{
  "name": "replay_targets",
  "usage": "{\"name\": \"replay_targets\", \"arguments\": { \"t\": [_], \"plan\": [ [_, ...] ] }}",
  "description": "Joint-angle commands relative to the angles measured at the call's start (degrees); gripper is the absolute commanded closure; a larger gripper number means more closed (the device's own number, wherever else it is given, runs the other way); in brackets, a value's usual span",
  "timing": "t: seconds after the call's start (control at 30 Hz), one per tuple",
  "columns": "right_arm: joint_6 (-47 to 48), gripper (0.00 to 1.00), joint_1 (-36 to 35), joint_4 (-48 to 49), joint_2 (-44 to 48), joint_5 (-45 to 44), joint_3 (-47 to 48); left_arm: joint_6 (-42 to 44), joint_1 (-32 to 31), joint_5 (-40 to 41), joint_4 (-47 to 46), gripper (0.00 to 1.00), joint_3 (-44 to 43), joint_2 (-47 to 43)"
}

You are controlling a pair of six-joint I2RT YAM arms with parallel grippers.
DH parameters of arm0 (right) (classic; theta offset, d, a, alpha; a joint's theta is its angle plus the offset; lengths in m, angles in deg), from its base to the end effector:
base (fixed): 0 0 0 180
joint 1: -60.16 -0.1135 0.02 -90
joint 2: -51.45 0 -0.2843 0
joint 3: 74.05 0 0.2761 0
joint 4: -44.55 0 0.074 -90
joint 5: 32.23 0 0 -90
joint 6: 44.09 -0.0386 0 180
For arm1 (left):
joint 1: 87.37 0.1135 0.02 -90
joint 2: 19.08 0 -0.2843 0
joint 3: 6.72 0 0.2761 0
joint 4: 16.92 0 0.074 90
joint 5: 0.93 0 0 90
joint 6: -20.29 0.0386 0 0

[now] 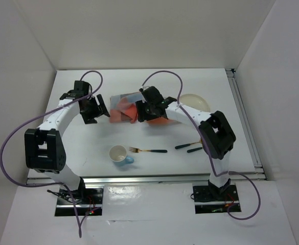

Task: Set the dinner table for one person

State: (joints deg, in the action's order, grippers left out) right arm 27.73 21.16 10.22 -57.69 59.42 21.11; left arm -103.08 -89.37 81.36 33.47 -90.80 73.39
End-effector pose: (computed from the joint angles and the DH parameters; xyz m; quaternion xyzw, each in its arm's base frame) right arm 0.3537 0.2878 0.2313 -0.1739 0.9181 0.1821 0.3060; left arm 0.3632 -0.0179 0.2613 -0.2424 0.9300 -0.1433 0.2361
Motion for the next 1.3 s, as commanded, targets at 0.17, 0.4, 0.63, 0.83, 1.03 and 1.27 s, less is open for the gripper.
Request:
{"name": "replay_targets", "arguments": {
  "t": [0.17, 0.4, 0.63, 0.83, 1.03, 1.27],
  "plan": [
    [2.2, 0.39, -4.6, 2.7, -9.6, 1.1, 11.7, -1.4, 1.0, -7.4, -5.3, 0.13, 1.6, 2.1],
    [0.5, 0.49, -4.6, 2.2, -16.4, -3.1, 18.1, -1.9, 1.0, -8.5, -8.1, 0.16, -0.5, 10.7],
    [-0.6, 0.51, -4.6, -0.2, -18.0, -6.5, 20.6, -1.9, 1.0, -5.3, -8.8, 0.19, -2.5, 16.1],
    [-1.8, 0.38, -5.1, 2.5, -12.9, -7.6, 14.7, -2.6, 0.5, -6.9, -10.5, 0.22, -4.9, 20.3],
    [-1.8, 0.38, -5.1, 0.6, -14.2, -9.6, 15.5, -2.6, 0.5, -7.4, -10.5, 0.71, -7.4, 23.9],
    [-4.9, 0.56, -5.1, 2.0, -17.6, -8.2, 16.6, -2.6, 0.5, -7.9, -9.3, 1.00, -8.7, 22.6]
  ]
}}
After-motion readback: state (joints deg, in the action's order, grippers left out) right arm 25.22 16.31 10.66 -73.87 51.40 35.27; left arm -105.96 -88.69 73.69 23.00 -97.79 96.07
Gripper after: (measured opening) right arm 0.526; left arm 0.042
